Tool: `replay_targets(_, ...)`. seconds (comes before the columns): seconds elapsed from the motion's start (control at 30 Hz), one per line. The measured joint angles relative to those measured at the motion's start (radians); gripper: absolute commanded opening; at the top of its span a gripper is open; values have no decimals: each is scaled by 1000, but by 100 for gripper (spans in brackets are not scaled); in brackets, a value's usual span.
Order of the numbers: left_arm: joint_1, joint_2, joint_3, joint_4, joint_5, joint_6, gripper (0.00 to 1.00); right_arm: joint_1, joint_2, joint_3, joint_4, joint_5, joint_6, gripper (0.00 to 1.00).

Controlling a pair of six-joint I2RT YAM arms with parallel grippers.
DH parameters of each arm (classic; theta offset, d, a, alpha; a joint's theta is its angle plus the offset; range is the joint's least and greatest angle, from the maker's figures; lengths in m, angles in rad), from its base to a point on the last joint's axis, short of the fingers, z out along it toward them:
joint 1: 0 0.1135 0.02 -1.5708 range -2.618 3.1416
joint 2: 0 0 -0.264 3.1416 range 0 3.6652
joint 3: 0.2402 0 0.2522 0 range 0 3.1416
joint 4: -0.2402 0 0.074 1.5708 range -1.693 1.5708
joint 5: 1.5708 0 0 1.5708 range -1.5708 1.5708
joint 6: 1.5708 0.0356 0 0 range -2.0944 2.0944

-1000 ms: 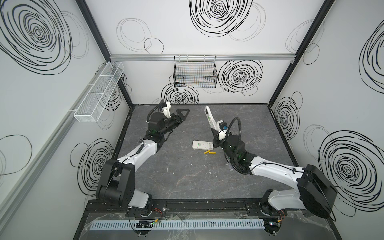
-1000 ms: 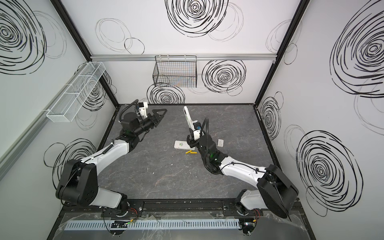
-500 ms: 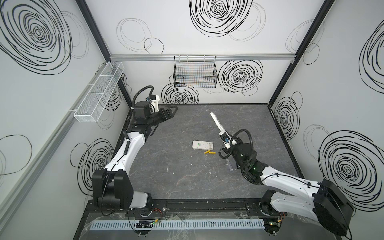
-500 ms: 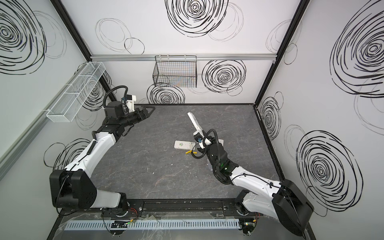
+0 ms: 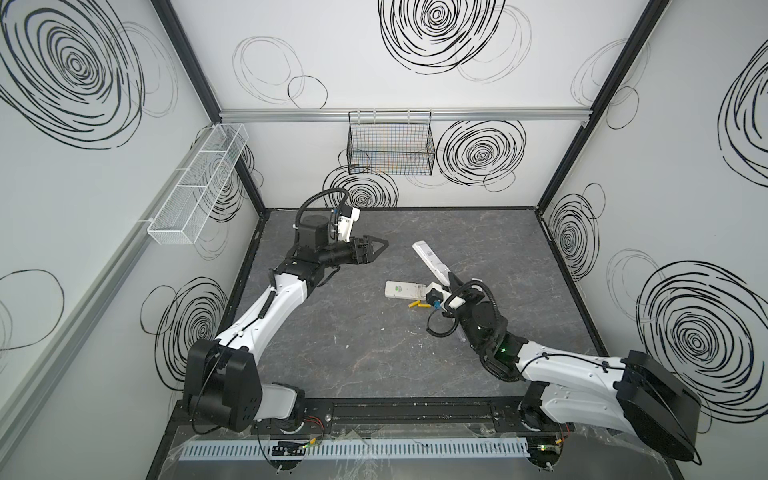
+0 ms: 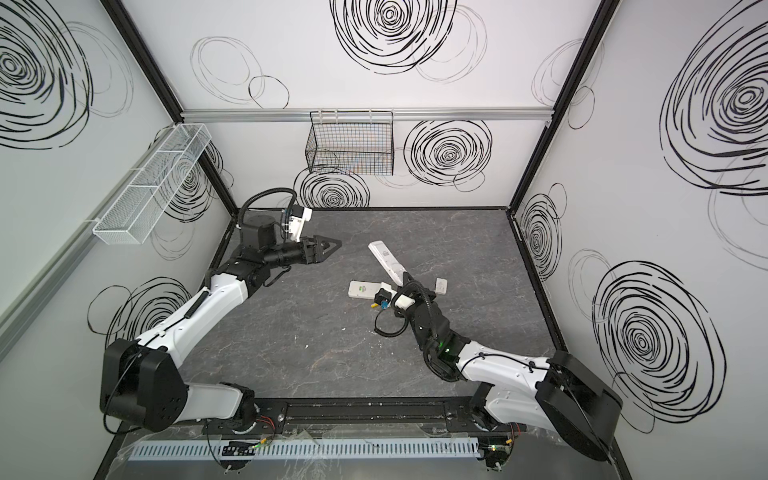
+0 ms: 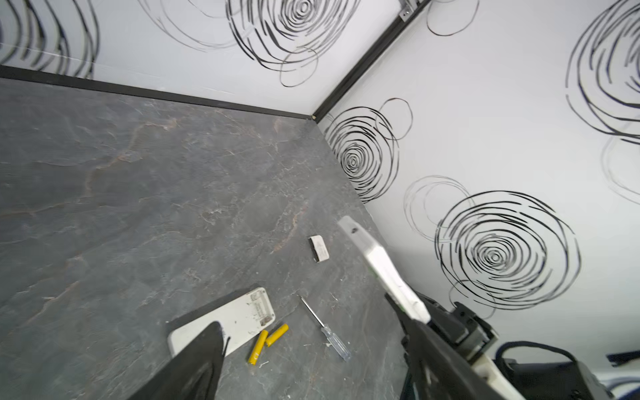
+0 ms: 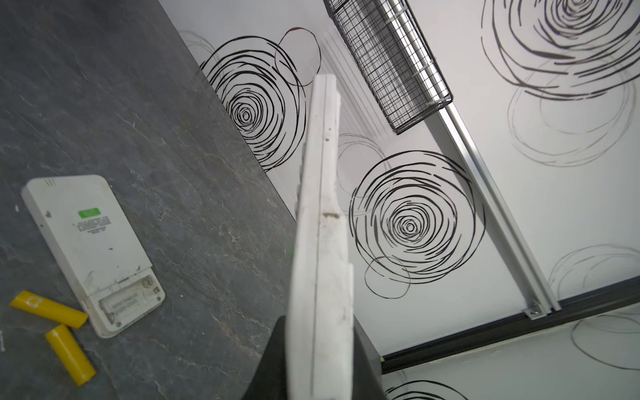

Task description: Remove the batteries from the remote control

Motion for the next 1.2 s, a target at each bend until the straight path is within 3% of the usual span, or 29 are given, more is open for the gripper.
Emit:
replay_targets(0.23,-43,1,-126,188,102,-140,87,82,76,-76,174,92,-202,0)
replay_targets(0.6,-155,27,-170,289,60,-208,89,167,129,-82,348,185,-356,0)
replay_targets(0.97,-190,52,-225,420,19,-312,76,224,144,-85,363,208,-373,0)
replay_targets(1.2,-194,70,-230,462,-4,-362,59,245,198,-82,393,224,-372,0)
